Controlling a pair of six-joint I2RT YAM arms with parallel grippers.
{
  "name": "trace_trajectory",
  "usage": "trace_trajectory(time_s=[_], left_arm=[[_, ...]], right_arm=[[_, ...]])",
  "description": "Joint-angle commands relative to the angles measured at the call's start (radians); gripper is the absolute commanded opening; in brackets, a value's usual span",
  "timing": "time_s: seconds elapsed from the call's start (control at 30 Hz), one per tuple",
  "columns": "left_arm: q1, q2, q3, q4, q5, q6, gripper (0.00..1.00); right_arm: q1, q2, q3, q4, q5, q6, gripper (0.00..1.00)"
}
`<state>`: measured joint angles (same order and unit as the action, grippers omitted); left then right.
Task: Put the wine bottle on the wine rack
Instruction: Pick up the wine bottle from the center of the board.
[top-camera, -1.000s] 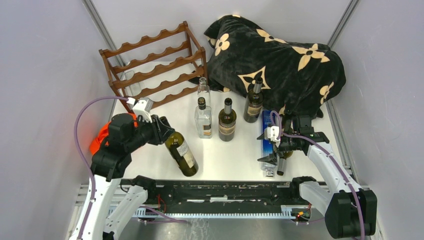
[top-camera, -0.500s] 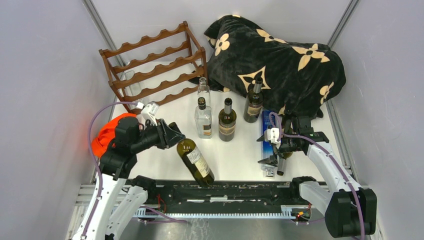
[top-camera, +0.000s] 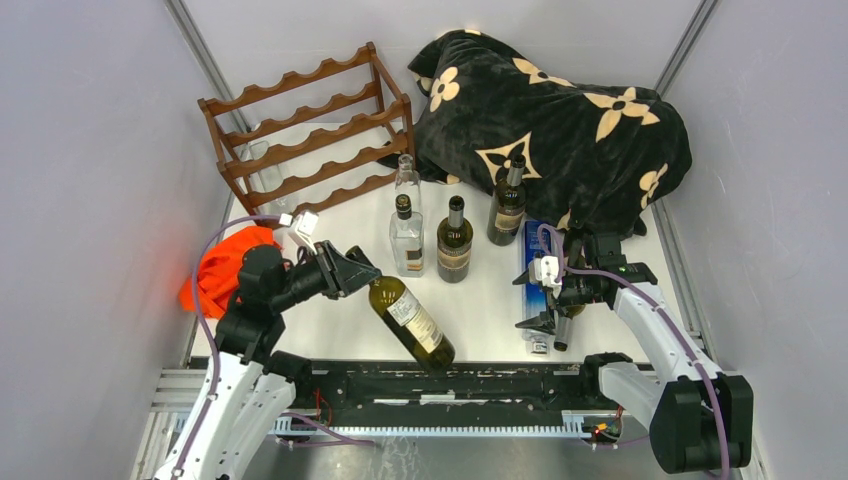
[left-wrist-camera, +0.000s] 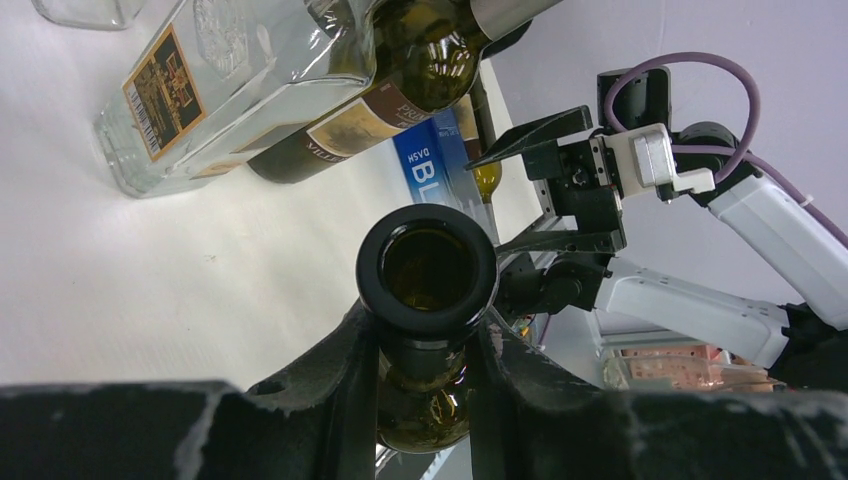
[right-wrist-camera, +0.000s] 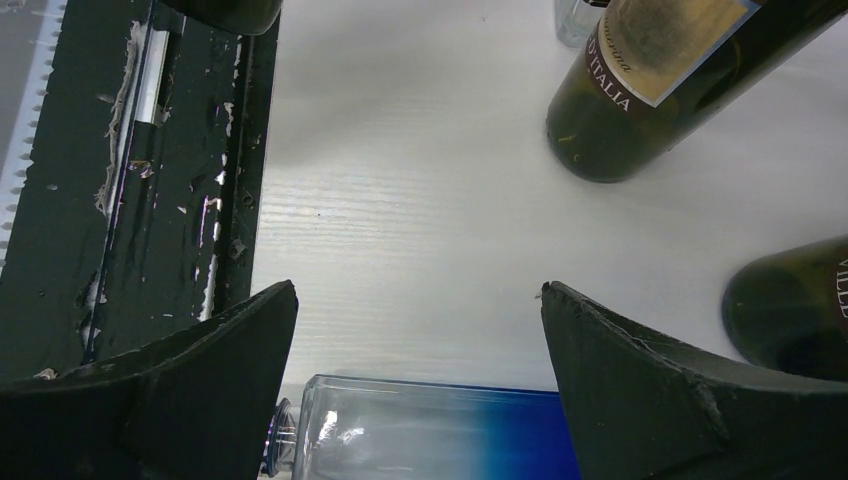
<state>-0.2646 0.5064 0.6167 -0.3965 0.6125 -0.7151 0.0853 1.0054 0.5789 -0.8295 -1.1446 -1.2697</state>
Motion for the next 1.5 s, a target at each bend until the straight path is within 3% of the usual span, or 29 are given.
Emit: trace_trajectory(time_s=[0.0, 0.5, 0.9, 1.17, 1.47], left_arm=[[-0.004, -0.015, -0.012, 0.190, 0.072, -0.135, 0.02], [-0.094, 0.007, -0.114, 0.307, 0.012, -0.192, 0.02], [-0.236, 0.031, -0.175, 0.450, -0.184, -0.234, 0.02], [-0.309, 0.050, -0.212, 0.570, -0.307, -0.288, 0.02], [-0.551, 0.108, -0.218, 0.642, -0.624, -0.289, 0.02]], right_arm=[[0.008, 0.002, 0.007, -0.002, -0.032, -0.025, 0.98], [0.008, 0.005, 0.004, 0.002, -0.027, -0.023, 0.98], [0.015, 0.017, 0.008, -0.004, -0.013, -0.024, 0.98], [0.048, 0.052, 0.084, -0.116, 0.012, -0.079, 0.98], [0.164, 0.020, 0.166, -0.022, 0.132, 0.230, 0.98]])
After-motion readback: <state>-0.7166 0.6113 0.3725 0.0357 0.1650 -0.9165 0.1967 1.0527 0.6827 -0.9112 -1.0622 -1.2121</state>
